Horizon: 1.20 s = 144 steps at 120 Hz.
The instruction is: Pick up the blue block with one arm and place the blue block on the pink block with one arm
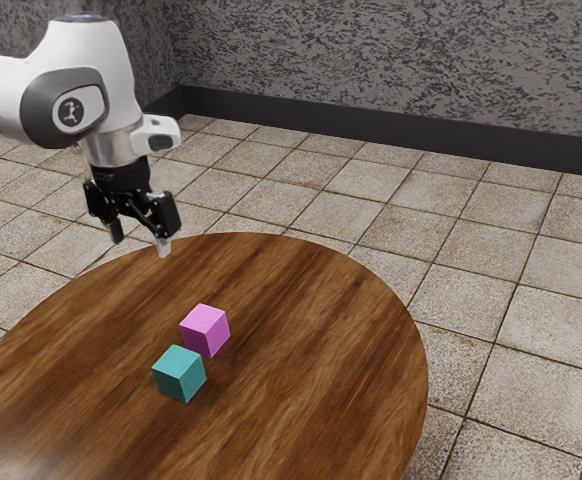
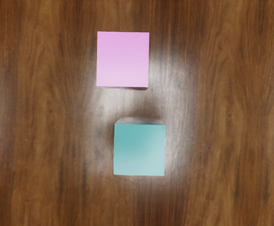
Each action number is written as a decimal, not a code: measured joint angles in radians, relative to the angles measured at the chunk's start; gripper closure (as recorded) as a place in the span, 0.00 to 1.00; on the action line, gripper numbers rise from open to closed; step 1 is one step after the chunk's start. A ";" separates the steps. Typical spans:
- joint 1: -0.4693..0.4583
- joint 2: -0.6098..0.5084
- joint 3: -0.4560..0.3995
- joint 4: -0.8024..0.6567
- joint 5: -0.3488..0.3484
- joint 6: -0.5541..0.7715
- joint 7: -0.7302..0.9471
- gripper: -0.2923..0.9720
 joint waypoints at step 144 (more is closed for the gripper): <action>0.002 0.152 -0.011 -0.377 0.027 0.560 0.036 0.23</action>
